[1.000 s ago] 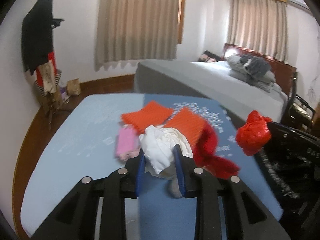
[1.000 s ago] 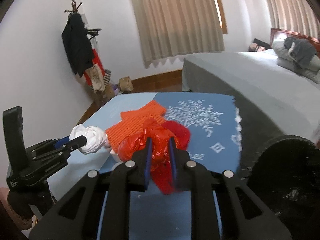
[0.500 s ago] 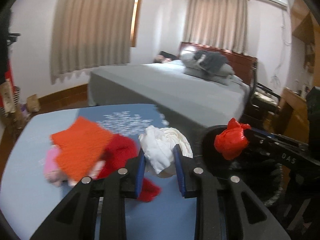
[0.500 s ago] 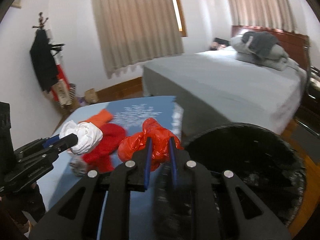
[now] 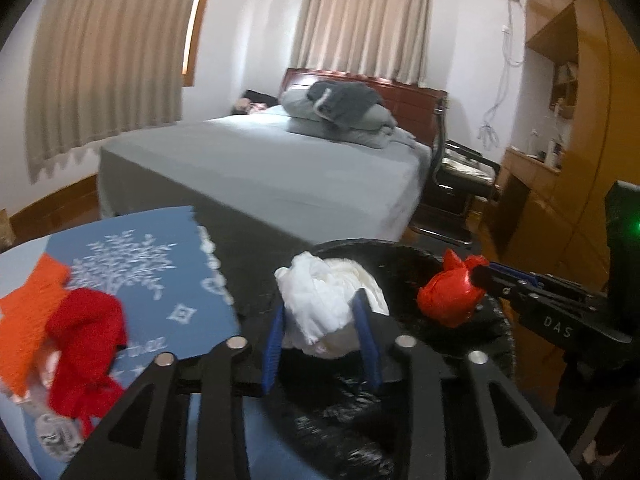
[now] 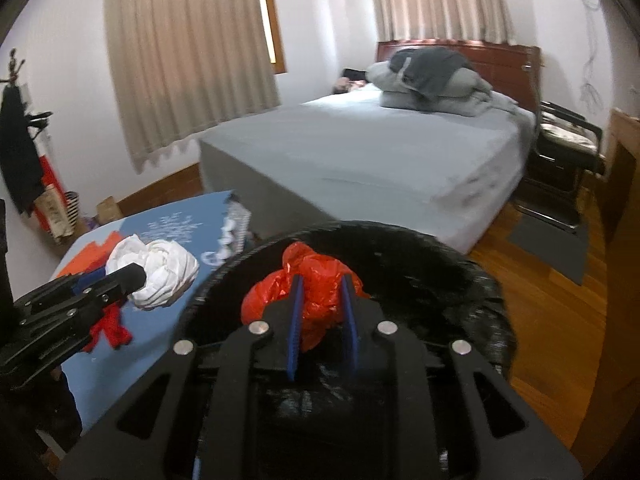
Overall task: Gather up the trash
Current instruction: 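Carry the red bag and white tissue over the black bin and release both, then grasp the grey socks with the left gripper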
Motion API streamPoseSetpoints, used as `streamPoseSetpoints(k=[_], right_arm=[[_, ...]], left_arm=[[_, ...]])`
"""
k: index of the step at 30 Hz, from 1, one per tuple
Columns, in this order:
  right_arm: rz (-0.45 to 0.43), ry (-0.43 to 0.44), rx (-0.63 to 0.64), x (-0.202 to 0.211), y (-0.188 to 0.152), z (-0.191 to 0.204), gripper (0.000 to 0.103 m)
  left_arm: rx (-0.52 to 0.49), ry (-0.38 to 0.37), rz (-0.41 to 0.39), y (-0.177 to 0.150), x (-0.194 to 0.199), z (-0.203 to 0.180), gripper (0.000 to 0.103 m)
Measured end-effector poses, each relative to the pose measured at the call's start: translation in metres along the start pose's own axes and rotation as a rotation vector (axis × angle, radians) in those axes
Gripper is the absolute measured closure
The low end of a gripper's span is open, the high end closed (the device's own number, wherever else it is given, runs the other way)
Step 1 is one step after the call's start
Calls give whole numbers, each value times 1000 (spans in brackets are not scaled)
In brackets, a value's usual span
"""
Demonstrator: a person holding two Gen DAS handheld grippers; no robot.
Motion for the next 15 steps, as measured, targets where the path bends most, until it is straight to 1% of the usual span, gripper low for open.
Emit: streamPoseSetpoints(k=[1,2,3,4,6,8,11,15], right_arm=[[-4,-8,-5,-1,1,-2,62],[-13,-16,-10,1,0,-5,52],[-17,-17,-10,2,1,-6,45],[-23,-18,-9,2,0,-5,41],[-36,-14,-2,1,4,1,22],[-51,1,9,-1,4,10,13],[-46,52,19,-12,8,34,10],[-26,129,44,-27,7,76,8]], left_arm=[[-3,0,-1,-1,0,-1,52],[-2,3,-4,-1,1,-1,46],[1,9,-6,-2,2,1,44],[6,18,-6,-2,3,4,42],[18,49,-4,-3,6,16,38],[33,96,-15,-4,13,34,31],[49,177,-24,-10,24,62,26],[83,297,-10,-23,38,109,24]])
Point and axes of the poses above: each gripper's, at about its wrist camera, not at the fingertips, and x roughly against the way its jaws point, z to its left, y to its top, the point moved 6 cm from there along -x, roughly the way its jaws point, and after that the axes turned 15 degrees about y, right-handed, at the moved point
